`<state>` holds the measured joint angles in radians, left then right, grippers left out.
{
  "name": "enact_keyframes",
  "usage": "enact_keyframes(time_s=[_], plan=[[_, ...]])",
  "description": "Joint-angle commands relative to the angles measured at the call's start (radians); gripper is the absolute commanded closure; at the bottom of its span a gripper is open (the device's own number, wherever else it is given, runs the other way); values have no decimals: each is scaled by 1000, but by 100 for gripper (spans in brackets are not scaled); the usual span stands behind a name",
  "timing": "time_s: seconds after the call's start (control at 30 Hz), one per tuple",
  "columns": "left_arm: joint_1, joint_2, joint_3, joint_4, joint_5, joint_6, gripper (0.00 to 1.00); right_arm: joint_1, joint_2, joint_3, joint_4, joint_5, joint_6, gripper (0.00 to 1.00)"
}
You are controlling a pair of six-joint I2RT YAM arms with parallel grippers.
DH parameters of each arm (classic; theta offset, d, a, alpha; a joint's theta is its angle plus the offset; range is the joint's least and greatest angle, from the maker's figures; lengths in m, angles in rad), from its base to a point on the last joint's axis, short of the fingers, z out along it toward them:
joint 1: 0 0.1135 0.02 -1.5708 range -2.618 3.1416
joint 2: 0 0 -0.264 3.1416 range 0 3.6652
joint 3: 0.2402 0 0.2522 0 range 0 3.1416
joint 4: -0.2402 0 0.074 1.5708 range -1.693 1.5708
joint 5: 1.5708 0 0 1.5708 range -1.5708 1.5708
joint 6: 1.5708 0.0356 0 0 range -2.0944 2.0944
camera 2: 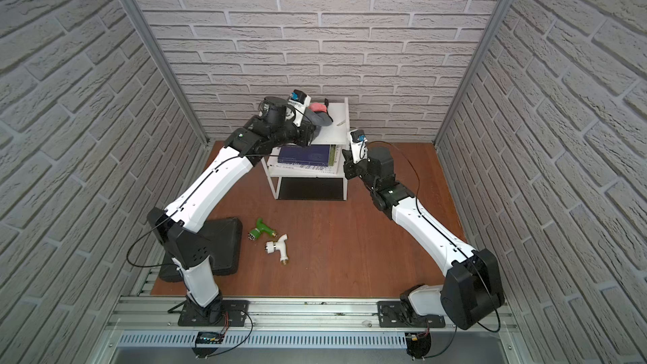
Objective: Wipe the bookshelf clean with a cloth
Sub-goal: Wipe the dust from the shelf.
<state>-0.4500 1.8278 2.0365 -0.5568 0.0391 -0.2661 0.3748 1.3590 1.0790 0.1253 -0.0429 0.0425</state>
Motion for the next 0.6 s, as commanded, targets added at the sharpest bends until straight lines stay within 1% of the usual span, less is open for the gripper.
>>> enact_keyframes(time_s=[0.0, 0.03, 0.1, 0.2, 0.27, 0.3, 0.37, 0.47, 0.57], plan=[[81, 2, -24, -51, -222, -13, 100, 22, 24, 13, -8, -76, 78, 97], [81, 9, -24, -28, -211, -12, 100, 21, 23, 13, -13, -73, 78, 97], [73, 53, 14, 18, -130, -27, 100, 21, 20, 13, -18, -69, 79, 97], [9, 181, 175, -6, 21, -32, 100, 21, 19, 8, -17, -63, 83, 97], [-61, 263, 278, -11, 81, -19, 100, 21, 17, 3, -18, -63, 80, 97], [-83, 284, 313, -14, 74, -10, 100, 21, 17, 0, -17, -66, 77, 97], [-91, 340, 371, -20, -4, -1, 100, 21, 17, -2, -11, -72, 69, 97], [-54, 375, 405, -6, -153, 6, 100, 21, 16, -4, -6, -84, 59, 97], [6, 398, 414, 16, -295, 6, 100, 21, 13, -2, -8, -87, 55, 97]])
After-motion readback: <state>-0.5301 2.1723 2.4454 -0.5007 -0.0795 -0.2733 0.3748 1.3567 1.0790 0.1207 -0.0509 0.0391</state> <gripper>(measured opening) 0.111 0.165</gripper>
